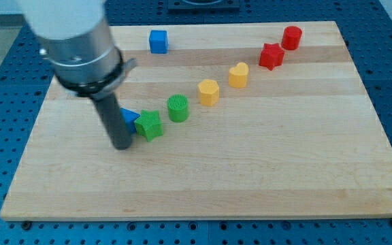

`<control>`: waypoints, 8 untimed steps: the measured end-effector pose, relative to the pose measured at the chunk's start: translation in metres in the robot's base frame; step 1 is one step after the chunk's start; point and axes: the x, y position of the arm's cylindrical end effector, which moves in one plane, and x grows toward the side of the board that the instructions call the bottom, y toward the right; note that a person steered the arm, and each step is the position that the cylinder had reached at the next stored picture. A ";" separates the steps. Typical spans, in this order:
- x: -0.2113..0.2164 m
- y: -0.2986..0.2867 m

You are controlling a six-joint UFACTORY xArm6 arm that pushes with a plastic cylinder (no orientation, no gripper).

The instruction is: Move the blue triangle towards the blue cube

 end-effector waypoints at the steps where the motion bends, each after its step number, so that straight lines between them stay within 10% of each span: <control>1: -0.030 -0.006; 5: -0.124 -0.057; 8: -0.177 0.014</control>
